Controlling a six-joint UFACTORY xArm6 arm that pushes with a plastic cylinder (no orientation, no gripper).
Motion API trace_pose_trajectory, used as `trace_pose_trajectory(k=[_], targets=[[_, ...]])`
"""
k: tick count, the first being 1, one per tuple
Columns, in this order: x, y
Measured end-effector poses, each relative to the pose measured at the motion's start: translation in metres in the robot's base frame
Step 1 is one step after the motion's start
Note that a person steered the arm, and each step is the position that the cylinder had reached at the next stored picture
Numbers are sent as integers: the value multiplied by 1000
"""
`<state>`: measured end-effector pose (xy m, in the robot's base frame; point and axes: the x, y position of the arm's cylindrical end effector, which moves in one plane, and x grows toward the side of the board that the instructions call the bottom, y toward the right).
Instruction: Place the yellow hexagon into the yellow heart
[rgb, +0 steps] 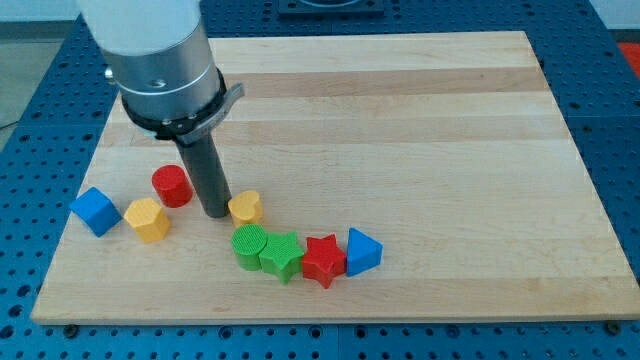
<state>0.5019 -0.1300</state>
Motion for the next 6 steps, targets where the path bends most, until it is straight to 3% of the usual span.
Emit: trace_pose_trajectory(k=[2, 3, 4, 5, 6], targets=[[95, -69], [99, -119], [51, -120], [4, -84], [-10, -44]])
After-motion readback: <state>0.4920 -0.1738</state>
